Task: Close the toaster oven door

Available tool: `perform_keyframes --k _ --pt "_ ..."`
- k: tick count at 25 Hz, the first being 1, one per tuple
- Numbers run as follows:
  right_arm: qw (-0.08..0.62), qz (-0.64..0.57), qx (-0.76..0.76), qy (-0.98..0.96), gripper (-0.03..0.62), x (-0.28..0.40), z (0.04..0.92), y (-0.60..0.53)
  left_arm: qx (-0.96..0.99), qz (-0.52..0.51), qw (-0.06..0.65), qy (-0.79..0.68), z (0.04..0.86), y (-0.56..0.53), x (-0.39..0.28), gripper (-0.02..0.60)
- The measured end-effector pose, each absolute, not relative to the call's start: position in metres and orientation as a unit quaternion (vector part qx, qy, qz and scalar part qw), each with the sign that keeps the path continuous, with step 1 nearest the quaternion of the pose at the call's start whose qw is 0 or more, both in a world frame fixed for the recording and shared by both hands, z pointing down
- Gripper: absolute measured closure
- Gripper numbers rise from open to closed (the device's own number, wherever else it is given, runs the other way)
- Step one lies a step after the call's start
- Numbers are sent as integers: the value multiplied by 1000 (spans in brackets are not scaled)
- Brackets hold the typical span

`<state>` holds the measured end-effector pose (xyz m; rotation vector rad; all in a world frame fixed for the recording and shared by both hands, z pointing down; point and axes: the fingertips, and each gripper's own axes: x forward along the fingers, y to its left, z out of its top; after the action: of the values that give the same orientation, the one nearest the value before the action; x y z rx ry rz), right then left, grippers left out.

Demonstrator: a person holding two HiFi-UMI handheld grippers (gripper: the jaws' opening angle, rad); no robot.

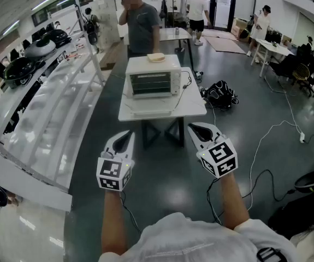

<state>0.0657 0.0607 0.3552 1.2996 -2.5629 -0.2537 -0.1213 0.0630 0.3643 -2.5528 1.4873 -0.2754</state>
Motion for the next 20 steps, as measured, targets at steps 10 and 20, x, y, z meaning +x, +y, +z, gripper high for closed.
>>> perform_keyframes --k 10,20 --pt "128 -80 447 -882 580 68 361 66 -858 -99 86 497 370 70 -120 565" --pt "113 -56 439 -889 580 73 366 70 -860 -106 79 493 375 73 -113 565"
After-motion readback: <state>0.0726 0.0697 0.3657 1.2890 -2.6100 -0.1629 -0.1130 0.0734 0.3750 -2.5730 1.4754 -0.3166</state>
